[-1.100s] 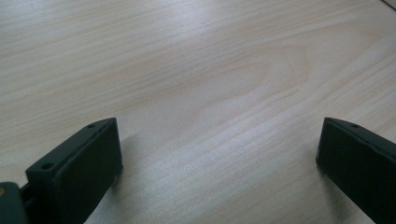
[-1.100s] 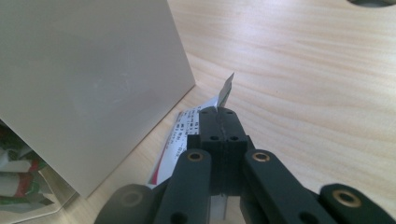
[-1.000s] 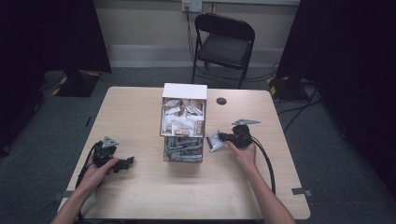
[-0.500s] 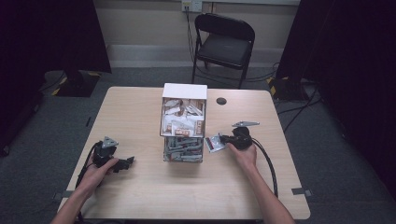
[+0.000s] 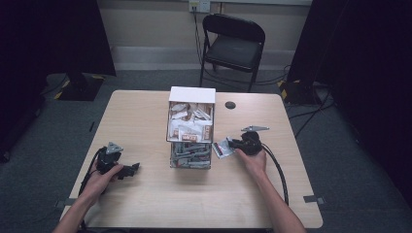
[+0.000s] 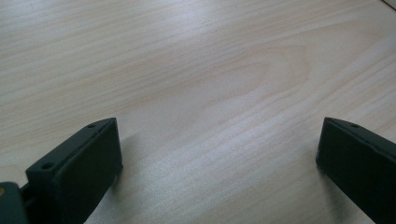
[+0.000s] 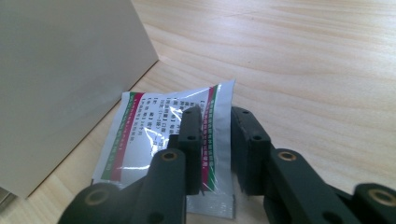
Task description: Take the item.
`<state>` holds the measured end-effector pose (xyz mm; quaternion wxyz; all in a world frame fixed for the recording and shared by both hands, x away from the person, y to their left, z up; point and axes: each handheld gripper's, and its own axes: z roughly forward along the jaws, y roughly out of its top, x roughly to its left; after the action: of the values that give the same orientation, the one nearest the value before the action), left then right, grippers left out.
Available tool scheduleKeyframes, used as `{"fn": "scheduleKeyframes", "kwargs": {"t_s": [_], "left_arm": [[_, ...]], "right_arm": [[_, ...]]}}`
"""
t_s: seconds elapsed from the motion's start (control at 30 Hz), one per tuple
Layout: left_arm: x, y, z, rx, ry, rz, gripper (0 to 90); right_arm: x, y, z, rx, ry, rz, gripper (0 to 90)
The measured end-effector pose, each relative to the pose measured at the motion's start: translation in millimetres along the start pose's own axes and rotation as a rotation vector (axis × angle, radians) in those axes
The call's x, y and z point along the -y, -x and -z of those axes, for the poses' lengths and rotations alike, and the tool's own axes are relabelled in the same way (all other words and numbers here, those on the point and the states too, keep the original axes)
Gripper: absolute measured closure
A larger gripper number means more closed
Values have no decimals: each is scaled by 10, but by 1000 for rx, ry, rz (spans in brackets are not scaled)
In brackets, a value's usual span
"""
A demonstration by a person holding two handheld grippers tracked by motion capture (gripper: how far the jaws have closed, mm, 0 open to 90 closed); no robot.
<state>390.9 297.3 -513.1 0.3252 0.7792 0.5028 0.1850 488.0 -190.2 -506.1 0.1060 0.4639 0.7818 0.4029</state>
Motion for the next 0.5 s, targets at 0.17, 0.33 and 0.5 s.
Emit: {"fn": "scheduleKeyframes", "kwargs": {"t_s": [0.17,0.33,0.5], "left_arm": [[0,0,0,0,0,0,0],[0,0,0,-1,-1,0,0],[0,0,0,0,0,0,0]], "right_arm": [[-2,7,1,12,7,-8,684],[-15,-1,26,25,15,0,624],[-50,38,114,24,31,-17,571]]}}
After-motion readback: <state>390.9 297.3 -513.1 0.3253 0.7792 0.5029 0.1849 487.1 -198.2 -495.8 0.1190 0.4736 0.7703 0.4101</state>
